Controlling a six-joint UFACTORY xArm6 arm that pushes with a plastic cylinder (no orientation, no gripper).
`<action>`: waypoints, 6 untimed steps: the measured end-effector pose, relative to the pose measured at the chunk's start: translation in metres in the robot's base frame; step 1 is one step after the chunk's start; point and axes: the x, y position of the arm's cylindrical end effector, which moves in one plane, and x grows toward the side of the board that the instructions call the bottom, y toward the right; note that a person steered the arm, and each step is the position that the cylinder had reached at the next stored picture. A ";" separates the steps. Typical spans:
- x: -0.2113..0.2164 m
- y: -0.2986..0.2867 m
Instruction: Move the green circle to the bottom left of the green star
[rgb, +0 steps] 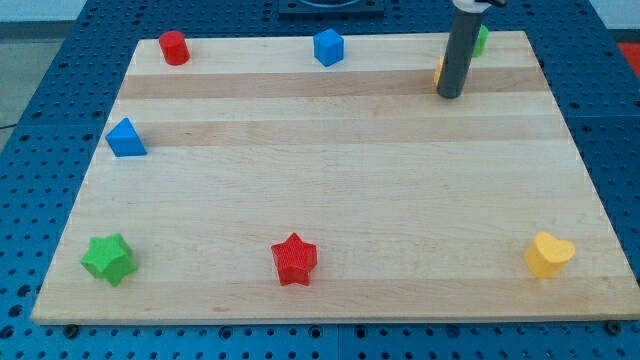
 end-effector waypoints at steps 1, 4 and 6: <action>-0.020 0.000; -0.053 -0.051; -0.053 0.007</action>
